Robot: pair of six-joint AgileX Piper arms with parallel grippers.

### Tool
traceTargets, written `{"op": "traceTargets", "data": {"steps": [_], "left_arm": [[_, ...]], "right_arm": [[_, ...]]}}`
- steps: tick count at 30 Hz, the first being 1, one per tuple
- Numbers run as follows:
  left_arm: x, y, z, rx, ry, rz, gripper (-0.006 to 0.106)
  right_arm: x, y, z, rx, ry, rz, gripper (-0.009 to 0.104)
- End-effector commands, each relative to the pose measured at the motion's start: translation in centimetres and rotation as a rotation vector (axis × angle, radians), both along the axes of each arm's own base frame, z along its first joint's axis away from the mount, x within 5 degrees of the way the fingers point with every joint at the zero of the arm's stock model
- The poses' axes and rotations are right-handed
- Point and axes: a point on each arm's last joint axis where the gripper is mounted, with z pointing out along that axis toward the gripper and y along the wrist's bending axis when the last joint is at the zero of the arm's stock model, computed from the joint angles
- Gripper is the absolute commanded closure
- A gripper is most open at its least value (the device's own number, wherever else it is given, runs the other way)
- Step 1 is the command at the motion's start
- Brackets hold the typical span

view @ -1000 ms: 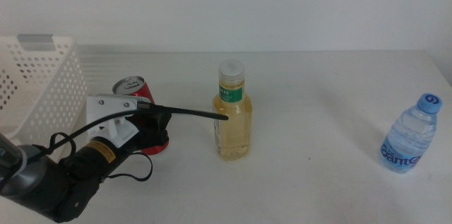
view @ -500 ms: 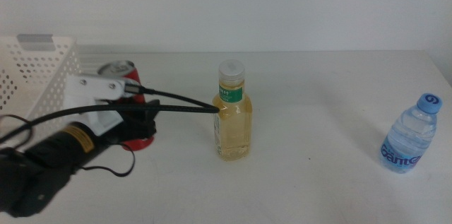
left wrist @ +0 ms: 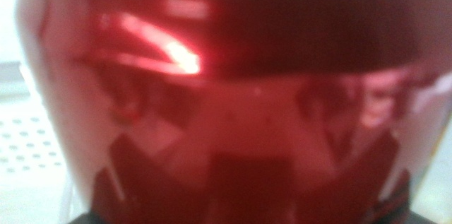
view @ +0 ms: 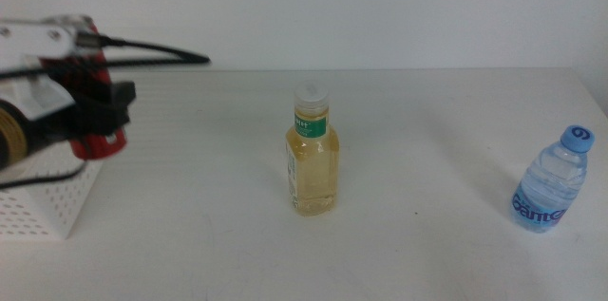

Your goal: Use arms to grab the bottles and put them into the dustbin to the left of the table.

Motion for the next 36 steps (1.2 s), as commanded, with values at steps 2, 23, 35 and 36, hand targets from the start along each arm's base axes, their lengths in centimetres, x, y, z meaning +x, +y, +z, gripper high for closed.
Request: {"op": "traceTargets", "data": {"steps": [2, 23, 35, 36], "left_arm": [[-0.1, -0.3, 3.5, -0.047, -0.066, -0.117, 0.103], [1.1, 1.7, 7.9, -0.077, -0.255, 0.121, 0.105], [3.5, 7.2, 12.4, 0.266, 0.128, 0.292, 0.106], [3.9, 7.7, 12.6, 0.257, 0.169, 0.266, 0.106]], "right_arm": [[-0.1, -0.1, 1.1, -0.011, -0.109, -0.013, 0.030], [-0.1, -0.1, 1.1, -0.010, -0.109, -0.013, 0.030], [-0.1, -0.1, 1.1, -0.011, -0.109, -0.013, 0.030], [-0.1, -0.1, 1.1, -0.011, -0.109, -0.013, 0.030]]}}
